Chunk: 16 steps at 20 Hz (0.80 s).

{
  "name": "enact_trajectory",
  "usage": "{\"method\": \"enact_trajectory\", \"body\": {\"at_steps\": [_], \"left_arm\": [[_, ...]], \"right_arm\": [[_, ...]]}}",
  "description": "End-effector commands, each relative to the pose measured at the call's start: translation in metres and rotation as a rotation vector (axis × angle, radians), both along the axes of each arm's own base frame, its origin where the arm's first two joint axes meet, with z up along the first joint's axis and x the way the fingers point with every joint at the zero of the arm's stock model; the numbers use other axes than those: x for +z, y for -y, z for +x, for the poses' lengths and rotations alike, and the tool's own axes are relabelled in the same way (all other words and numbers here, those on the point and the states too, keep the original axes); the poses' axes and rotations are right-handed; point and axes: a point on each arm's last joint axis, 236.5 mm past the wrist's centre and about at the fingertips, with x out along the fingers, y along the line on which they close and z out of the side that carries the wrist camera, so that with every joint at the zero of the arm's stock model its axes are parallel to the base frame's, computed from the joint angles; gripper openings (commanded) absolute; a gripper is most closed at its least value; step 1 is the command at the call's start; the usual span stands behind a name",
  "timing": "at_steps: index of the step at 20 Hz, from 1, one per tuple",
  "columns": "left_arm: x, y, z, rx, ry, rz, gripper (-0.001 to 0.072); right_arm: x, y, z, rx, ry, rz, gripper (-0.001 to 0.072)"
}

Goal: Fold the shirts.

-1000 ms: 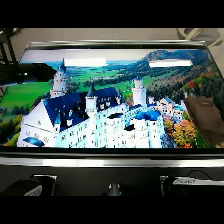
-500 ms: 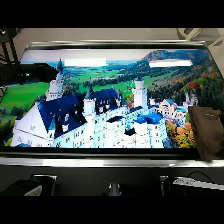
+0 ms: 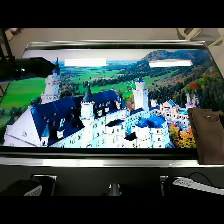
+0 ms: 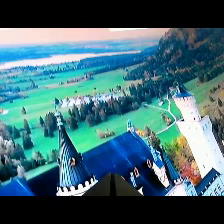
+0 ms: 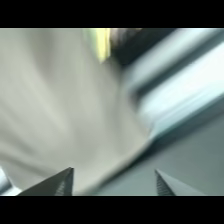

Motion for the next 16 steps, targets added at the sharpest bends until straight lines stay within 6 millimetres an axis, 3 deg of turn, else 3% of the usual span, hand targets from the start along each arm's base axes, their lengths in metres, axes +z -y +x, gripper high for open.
{"method": "enact_trajectory", "body": {"at_steps": [1, 2, 3, 4, 5, 7, 9, 10, 12, 14, 16], "left_arm": [[0.027, -0.019, 0.02, 0.056, 0.088, 0.076, 0.0021], [0.015, -0.034, 0.028, 0.109, 0.041, 0.128, 0.0021], [-0.007, -0.052, 0.036, 0.171, -0.02, 0.187, 0.0023], [-0.034, -0.066, 0.04, 0.208, -0.094, 0.249, 0.0028], [-0.067, -0.074, 0.039, 0.219, -0.199, 0.292, 0.0141], [-0.133, -0.079, 0.019, 0.25, -0.447, 0.305, 0.0662], [-0.191, -0.068, -0.015, 0.197, -0.657, 0.336, 0.0699], [-0.206, -0.063, -0.023, 0.179, -0.679, 0.349, 0.0698], [-0.221, -0.053, -0.027, 0.152, -0.651, 0.357, 0.0697], [-0.229, -0.049, -0.028, 0.142, -0.658, 0.362, 0.0689], [-0.232, -0.049, -0.028, 0.142, -0.665, 0.365, 0.0688]], "right_arm": [[0.13, 0.024, 0.115, 0.206, 0.356, -0.376, 0.0474], [0.163, -0.001, 0.155, 0.349, 0.433, -0.453, 0.0474], [0.177, -0.037, 0.187, 0.457, 0.489, -0.465, 0.0474], [0.176, -0.076, 0.21, 0.532, 0.514, -0.422, 0.0474], [0.16, -0.117, 0.227, 0.622, 0.492, -0.351, 0.0475], [0.115, -0.19, 0.236, 0.769, 0.39, -0.177, 0.0475], [0.071, -0.251, 0.216, 0.856, 0.229, 0.008, 0.0477], [0.057, -0.27, 0.208, 0.898, 0.179, 0.052, 0.0477], [0.04, -0.289, 0.196, 0.946, 0.11, 0.089, 0.0476], [0.036, -0.297, 0.187, 0.985, 0.074, 0.11, 0.041], [0.036, -0.294, 0.185, 0.98, 0.059, 0.108, 0.0413]]}}
